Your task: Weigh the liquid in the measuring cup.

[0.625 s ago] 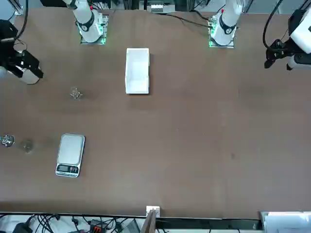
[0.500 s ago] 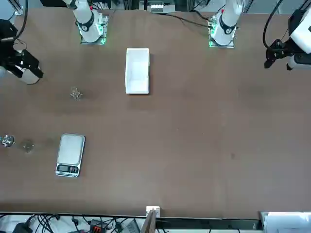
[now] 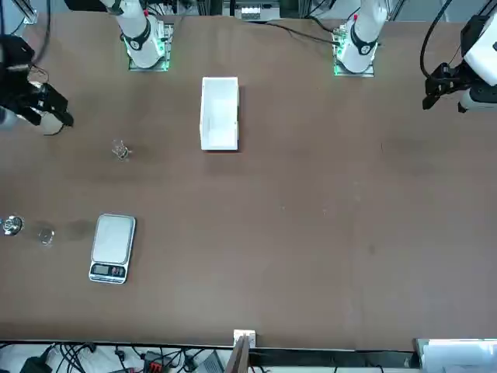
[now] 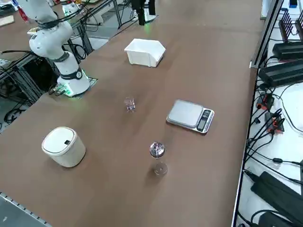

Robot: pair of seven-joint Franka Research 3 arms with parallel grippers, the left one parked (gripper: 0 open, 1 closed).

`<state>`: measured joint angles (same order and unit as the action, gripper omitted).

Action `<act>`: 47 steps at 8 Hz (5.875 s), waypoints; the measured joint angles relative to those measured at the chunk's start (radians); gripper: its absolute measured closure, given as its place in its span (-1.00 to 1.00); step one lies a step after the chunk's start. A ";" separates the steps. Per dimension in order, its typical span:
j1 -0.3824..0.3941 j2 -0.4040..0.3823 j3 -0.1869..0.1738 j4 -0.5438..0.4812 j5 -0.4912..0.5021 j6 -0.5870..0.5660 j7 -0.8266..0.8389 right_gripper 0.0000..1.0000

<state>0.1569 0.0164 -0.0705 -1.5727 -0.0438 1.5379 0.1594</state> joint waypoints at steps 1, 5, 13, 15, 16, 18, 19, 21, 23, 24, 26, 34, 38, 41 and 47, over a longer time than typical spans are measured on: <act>0.053 0.032 0.005 -0.015 -0.044 0.003 0.103 -1.00; 0.252 0.218 0.011 -0.063 -0.251 0.052 0.612 -1.00; 0.393 0.382 0.011 -0.286 -0.456 0.051 1.673 -0.99; 0.393 0.383 0.007 -0.360 -0.498 0.096 1.923 -0.95; 0.393 0.385 0.003 -0.400 -0.530 0.132 2.029 -0.94; 0.391 0.416 -0.002 -0.447 -0.592 0.176 2.186 -0.95; 0.389 0.445 -0.006 -0.454 -0.613 0.193 2.244 -0.95; 0.375 0.499 -0.012 -0.462 -0.664 0.221 2.344 -0.95; 0.363 0.548 -0.013 -0.470 -0.712 0.232 2.446 -0.95; 0.354 0.568 -0.013 -0.471 -0.728 0.235 2.487 -0.95; 0.345 0.585 -0.013 -0.471 -0.733 0.237 2.528 -0.95; 0.300 0.595 -0.018 -0.525 -0.740 0.237 2.571 -0.95; 0.288 0.632 -0.018 -0.529 -0.761 0.238 2.580 -0.88; 0.288 0.645 -0.018 -0.529 -0.770 0.238 2.584 -0.62; 0.293 0.644 -0.018 -0.505 -0.787 0.231 2.585 -0.23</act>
<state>0.4501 0.6603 -0.0887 -2.0776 -0.8308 1.7692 2.7448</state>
